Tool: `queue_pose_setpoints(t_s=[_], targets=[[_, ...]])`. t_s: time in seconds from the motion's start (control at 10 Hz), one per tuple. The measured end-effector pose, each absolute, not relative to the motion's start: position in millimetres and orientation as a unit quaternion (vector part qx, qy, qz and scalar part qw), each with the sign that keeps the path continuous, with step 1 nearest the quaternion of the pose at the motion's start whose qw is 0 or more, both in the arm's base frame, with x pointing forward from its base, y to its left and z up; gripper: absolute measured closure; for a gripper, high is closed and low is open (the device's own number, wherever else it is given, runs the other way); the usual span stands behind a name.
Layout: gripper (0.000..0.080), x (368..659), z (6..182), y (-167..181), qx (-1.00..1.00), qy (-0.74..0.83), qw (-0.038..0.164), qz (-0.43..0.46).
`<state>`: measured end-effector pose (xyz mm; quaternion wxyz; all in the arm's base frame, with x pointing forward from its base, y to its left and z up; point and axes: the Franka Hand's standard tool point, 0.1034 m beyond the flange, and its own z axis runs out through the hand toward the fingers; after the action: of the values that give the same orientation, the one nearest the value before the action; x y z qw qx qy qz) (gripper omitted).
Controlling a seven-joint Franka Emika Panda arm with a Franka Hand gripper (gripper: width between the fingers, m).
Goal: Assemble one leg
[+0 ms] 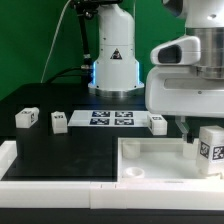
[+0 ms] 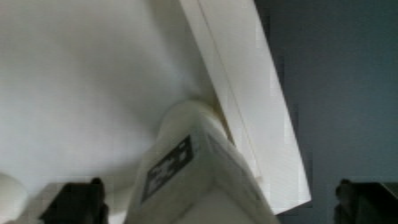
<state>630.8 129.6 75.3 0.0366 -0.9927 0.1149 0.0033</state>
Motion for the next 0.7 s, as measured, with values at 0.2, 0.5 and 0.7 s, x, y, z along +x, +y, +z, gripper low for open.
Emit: queue_pose_setpoints(t_s=[0.2, 0.5, 0.7], targets=[[0.015, 632, 75.6, 124, -0.999, -0.021, 0.026, -0.003], [0.015, 634, 76.7, 115, -0.987, -0.159, 0.02, -0.007], [0.0272, 634, 76.3, 115, -0.989, -0.144, 0.021, -0.007]])
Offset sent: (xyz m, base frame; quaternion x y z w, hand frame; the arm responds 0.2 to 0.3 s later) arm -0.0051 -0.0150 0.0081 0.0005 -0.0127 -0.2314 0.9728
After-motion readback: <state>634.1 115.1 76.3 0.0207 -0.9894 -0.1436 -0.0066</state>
